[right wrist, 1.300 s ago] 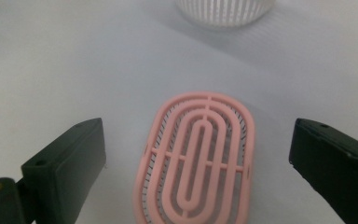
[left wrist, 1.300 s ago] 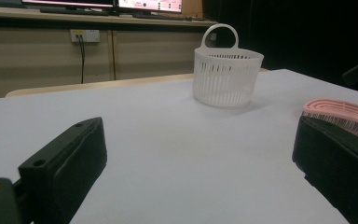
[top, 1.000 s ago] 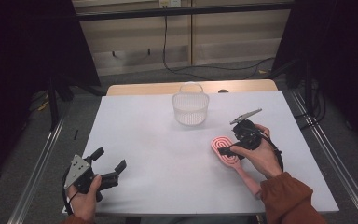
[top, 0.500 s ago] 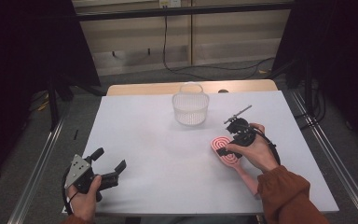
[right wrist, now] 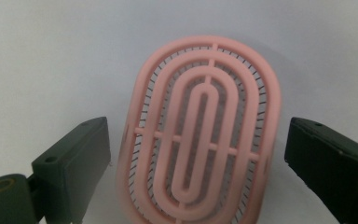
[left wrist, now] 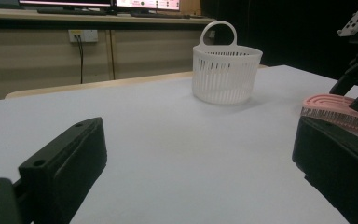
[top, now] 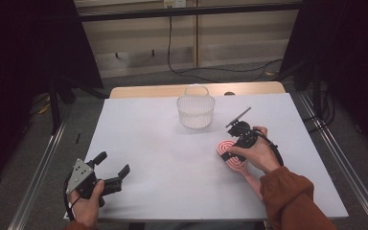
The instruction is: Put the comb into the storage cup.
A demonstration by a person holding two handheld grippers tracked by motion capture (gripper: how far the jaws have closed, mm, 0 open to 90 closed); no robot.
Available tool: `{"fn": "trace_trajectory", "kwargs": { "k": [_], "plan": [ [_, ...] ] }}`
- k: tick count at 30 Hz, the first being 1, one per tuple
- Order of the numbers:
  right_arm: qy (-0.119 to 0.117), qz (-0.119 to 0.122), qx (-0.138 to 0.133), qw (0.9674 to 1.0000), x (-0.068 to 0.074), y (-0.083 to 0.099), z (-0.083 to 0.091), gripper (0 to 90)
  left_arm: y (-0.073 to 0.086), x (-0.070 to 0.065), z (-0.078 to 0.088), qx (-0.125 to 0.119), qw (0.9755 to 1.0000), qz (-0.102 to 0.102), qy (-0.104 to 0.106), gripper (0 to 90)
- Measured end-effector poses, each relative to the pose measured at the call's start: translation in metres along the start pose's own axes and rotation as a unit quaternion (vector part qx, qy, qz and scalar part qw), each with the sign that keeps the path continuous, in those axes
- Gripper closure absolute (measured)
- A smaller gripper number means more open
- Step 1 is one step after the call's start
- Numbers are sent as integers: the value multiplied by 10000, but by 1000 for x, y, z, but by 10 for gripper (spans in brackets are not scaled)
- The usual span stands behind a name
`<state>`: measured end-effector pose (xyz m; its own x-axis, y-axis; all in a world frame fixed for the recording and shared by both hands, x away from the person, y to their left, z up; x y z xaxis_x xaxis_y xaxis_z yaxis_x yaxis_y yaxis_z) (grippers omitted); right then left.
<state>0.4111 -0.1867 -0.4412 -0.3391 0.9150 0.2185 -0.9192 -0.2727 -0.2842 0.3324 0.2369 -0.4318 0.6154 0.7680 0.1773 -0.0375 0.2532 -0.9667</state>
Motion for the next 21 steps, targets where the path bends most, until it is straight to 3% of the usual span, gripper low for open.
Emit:
{"fn": "trace_trajectory", "kwargs": {
  "k": [21],
  "plan": [
    [247, -77, 288, 9993, 0, 1, -19, 70, 1, 0, -1, 27, 10000, -11, 20, 30]
  ]
}}
Point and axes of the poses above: each handheld gripper's, and its own axes: z roughly backward along the jaws, y roughly out of its underside, x roughly to its left, the point moved 4 cm from there along -z, roughly forward along the jaws, and after that the axes turned 14 degrees about -z, right-handed, at the moved point
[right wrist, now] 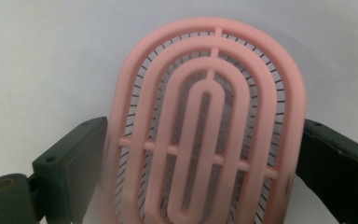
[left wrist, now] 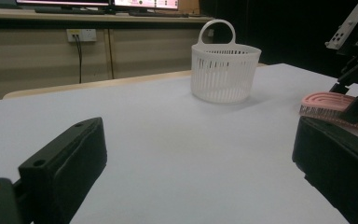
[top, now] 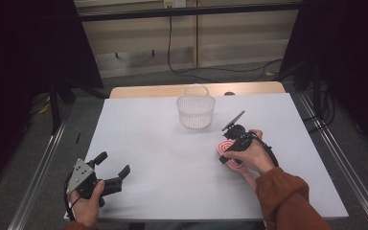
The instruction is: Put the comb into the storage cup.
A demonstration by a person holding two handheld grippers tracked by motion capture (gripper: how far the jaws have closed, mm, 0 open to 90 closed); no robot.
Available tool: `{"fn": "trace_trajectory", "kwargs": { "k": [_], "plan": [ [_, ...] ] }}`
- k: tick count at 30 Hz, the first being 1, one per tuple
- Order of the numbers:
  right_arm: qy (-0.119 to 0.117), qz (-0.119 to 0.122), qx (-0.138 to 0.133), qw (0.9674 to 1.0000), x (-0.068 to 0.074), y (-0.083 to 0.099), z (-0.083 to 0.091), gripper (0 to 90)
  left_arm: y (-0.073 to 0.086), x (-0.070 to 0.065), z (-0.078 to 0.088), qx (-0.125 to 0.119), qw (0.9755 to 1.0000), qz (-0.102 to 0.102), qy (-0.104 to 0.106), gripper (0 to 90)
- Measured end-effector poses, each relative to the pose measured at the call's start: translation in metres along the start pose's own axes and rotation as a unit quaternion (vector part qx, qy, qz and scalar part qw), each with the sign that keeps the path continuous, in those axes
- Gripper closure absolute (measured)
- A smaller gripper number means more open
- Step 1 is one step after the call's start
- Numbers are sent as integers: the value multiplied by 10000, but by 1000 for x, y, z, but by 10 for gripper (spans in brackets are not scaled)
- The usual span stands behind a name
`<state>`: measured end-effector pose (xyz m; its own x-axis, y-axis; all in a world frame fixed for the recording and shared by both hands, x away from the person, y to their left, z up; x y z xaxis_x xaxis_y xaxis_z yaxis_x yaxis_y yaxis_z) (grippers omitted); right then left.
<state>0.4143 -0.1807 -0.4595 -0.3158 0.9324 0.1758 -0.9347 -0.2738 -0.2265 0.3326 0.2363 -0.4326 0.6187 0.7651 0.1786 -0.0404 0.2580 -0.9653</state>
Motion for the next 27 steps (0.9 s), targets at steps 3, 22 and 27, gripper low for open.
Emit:
{"fn": "trace_trajectory", "kwargs": {
  "k": [3, 22, 27],
  "plan": [
    [32, -75, 99, 9999, -1, 1, -3, 70, 0, 1, 0, -14, 10000, 9, -7, 30],
    [-24, -271, 67, 9996, 2, 3, -6, 173, 0, 0, 0, 12, 10000, -15, 27, 30],
    [13, -302, 62, 9995, 4, 3, -6, 179, 0, 0, 0, 15, 10000, -18, 35, 30]
  ]
}}
Point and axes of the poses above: each handheld gripper's, and its own axes: z roughly backward along the jaws, y roughly out of its underside, x roughly to its left, the point moved 4 cm from there along -z, roughly forward along the jaws, and after that the axes turned 14 degrees about -z, right-handed, at the moved point
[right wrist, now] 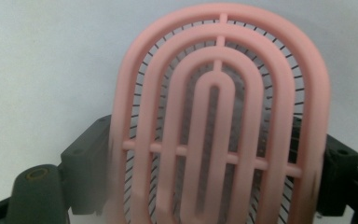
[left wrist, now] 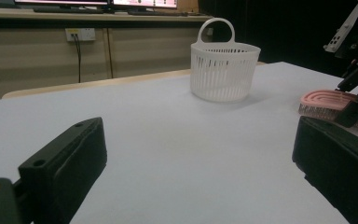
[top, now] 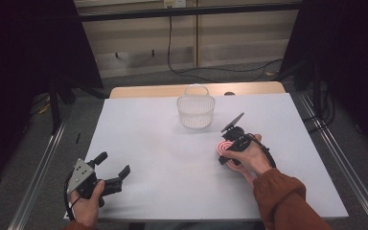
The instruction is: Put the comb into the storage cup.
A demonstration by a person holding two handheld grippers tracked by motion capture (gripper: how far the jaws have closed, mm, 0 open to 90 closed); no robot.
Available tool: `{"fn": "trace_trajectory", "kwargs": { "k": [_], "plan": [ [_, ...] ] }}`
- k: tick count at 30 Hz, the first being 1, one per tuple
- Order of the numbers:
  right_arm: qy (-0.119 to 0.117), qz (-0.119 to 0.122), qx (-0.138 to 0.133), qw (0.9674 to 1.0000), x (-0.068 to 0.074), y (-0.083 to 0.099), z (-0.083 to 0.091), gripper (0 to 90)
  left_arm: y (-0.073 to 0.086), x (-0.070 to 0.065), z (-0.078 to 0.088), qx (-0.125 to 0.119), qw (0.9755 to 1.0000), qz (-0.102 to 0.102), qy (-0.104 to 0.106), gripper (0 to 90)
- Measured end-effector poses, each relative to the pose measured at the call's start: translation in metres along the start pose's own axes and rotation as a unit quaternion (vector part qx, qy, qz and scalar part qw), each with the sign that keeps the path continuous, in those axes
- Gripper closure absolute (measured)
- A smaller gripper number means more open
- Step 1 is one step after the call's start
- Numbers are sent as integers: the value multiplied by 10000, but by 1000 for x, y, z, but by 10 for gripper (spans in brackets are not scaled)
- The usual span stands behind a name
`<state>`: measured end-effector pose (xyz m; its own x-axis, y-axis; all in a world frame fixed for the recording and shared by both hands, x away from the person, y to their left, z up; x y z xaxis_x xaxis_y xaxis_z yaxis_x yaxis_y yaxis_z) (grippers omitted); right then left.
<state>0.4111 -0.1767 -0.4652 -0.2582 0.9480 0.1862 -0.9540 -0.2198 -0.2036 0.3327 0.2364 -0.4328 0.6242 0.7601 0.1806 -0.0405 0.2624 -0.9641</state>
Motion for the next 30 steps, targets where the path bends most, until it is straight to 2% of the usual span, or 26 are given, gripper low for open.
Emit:
{"fn": "trace_trajectory", "kwargs": {
  "k": [22, 30],
  "plan": [
    [-83, 27, -52, 9999, -1, 2, 8, 194, 0, 0, 0, 4, 10000, 8, -9, 30],
    [-110, 53, -178, 9998, 0, 1, 19, 196, 0, 0, 0, -4, 10000, 7, -18, 30]
  ]
}}
Point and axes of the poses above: each handheld gripper's, and its own axes: z roughly backward along the jaws, y roughly out of its underside, x roughly to its left, the point moved 4 cm from there along -z, roughly forward along the jaws, and after that the axes turned 14 degrees about -z, right-handed, at the moved point
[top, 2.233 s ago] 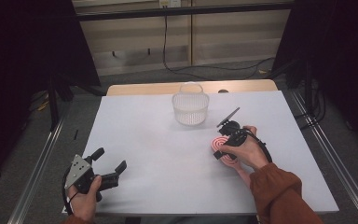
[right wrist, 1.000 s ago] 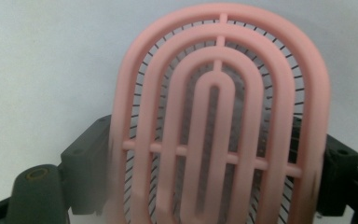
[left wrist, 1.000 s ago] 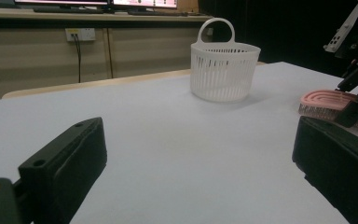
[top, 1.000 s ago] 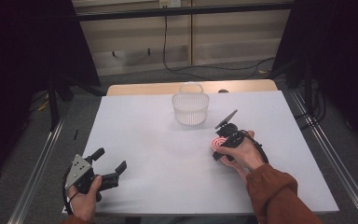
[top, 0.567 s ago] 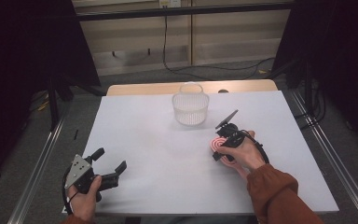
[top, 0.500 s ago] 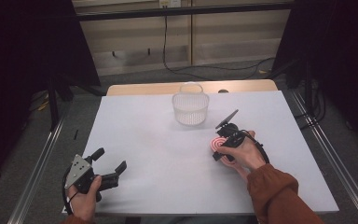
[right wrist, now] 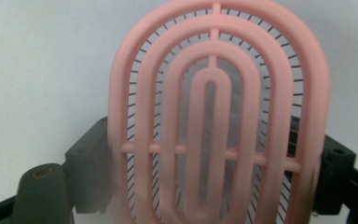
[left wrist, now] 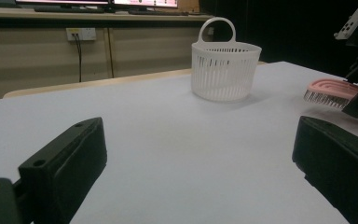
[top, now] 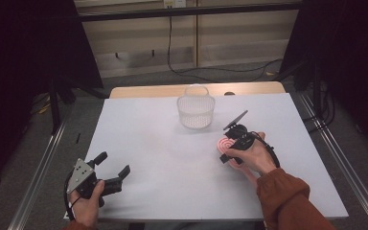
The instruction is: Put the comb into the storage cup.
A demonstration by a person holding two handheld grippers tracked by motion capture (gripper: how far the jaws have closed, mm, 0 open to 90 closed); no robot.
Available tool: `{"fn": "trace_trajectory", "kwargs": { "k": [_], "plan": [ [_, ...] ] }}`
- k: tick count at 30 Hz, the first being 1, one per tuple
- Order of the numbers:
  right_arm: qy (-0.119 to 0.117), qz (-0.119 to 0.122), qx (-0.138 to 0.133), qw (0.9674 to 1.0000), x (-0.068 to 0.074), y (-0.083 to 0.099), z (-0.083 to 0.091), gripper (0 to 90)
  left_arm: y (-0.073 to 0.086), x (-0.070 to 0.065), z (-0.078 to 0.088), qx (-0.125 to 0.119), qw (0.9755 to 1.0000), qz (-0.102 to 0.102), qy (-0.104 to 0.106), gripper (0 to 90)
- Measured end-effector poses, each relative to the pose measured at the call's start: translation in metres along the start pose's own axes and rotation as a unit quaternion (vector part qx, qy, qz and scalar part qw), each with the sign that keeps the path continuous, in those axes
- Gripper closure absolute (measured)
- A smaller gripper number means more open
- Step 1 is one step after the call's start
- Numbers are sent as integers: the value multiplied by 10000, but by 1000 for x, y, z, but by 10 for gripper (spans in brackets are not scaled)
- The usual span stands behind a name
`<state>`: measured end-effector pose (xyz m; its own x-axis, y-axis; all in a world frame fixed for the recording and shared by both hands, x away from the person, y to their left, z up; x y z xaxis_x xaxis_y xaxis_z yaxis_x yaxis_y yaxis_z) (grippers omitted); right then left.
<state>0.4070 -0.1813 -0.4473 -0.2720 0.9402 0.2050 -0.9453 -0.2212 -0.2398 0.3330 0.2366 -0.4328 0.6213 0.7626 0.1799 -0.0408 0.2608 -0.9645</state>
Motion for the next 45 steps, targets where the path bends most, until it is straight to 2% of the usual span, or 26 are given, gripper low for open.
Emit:
{"fn": "trace_trajectory", "kwargs": {
  "k": [6, 17, 20, 28, 45],
  "plan": [
    [-30, 95, -67, 9999, 4, 0, 6, 196, 0, 0, 0, 14, 10000, -13, 0, 30],
    [7, 124, 180, 9998, 4, -3, -12, 197, 0, 1, 1, 1, 10000, -17, 8, 30],
    [5, 171, 26, 9999, 6, -3, -6, 197, 0, 1, 1, 8, 10000, -15, 1, 30],
    [-93, 110, -305, 9994, 1, -1, 13, 198, 0, 0, 0, 11, 10000, -14, 6, 30],
    [-239, 81, -601, 9979, 0, 6, 25, 198, 0, 0, 0, 9, 10000, -15, 2, 30]
  ]
}}
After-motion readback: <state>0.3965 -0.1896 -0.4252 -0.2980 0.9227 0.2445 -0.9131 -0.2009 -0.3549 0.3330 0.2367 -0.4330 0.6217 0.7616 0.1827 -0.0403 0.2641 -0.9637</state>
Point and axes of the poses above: each handheld gripper's, and its own axes: z roughly backward along the jaws, y roughly out of its underside, x roughly to its left, the point moved 4 cm from there along -z, roughly forward along the jaws, and after that the axes turned 14 degrees about -z, right-handed, at the moved point
